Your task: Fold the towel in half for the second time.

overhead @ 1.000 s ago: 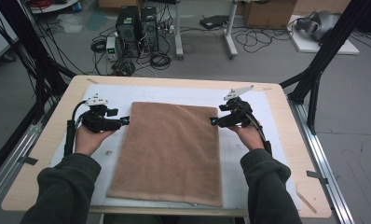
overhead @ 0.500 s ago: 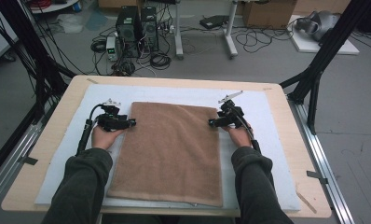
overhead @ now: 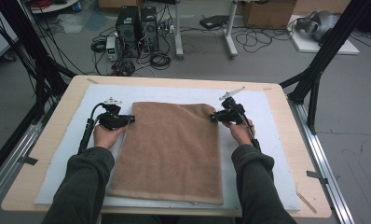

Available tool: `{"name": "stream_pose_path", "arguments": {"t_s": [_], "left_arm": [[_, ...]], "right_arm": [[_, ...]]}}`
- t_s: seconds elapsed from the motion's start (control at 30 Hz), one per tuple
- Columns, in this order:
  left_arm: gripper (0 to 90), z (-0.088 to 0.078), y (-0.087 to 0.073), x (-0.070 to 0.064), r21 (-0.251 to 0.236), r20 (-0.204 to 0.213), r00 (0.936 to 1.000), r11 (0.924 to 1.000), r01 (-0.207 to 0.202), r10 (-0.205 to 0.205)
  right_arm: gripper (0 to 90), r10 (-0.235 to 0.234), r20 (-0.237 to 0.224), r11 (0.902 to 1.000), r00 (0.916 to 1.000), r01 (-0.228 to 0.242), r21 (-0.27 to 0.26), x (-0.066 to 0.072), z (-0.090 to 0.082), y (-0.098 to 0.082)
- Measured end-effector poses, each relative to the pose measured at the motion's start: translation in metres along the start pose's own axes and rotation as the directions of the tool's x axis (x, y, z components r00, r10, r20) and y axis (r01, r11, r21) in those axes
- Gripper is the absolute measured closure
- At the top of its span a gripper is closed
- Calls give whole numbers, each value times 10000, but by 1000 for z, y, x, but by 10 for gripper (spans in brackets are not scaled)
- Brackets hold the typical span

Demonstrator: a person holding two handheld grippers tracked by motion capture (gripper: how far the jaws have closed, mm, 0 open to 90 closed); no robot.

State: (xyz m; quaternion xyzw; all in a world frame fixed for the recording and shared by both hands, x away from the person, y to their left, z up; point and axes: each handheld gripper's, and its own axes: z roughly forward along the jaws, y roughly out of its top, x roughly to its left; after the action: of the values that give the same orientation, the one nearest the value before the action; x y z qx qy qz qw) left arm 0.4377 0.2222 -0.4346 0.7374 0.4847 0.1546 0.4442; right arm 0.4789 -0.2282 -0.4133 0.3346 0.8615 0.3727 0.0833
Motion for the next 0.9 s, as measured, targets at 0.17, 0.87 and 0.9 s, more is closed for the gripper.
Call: {"name": "stream_pose_path", "arguments": {"t_s": [0.17, 0.87, 0.9], "left_arm": [[843, -10, 30, -4, -666, -72, 9997, 9975, -252, 248], [819, -78, -63, -43, 456, 1303, 9727, 9789, -1991, 1918], [804, -79, -62, -43, 457, 1234, 9724, 9777, -2048, 1979]], "right_arm": [[821, -574, 617, 9967, 9964, 607, -532, -4, -28, 34], [765, -380, -1633, 9985, 9858, 437, 317, 61, -49, -50], [719, -349, -1600, 9987, 9865, 405, 319, 61, -47, -54]]}}
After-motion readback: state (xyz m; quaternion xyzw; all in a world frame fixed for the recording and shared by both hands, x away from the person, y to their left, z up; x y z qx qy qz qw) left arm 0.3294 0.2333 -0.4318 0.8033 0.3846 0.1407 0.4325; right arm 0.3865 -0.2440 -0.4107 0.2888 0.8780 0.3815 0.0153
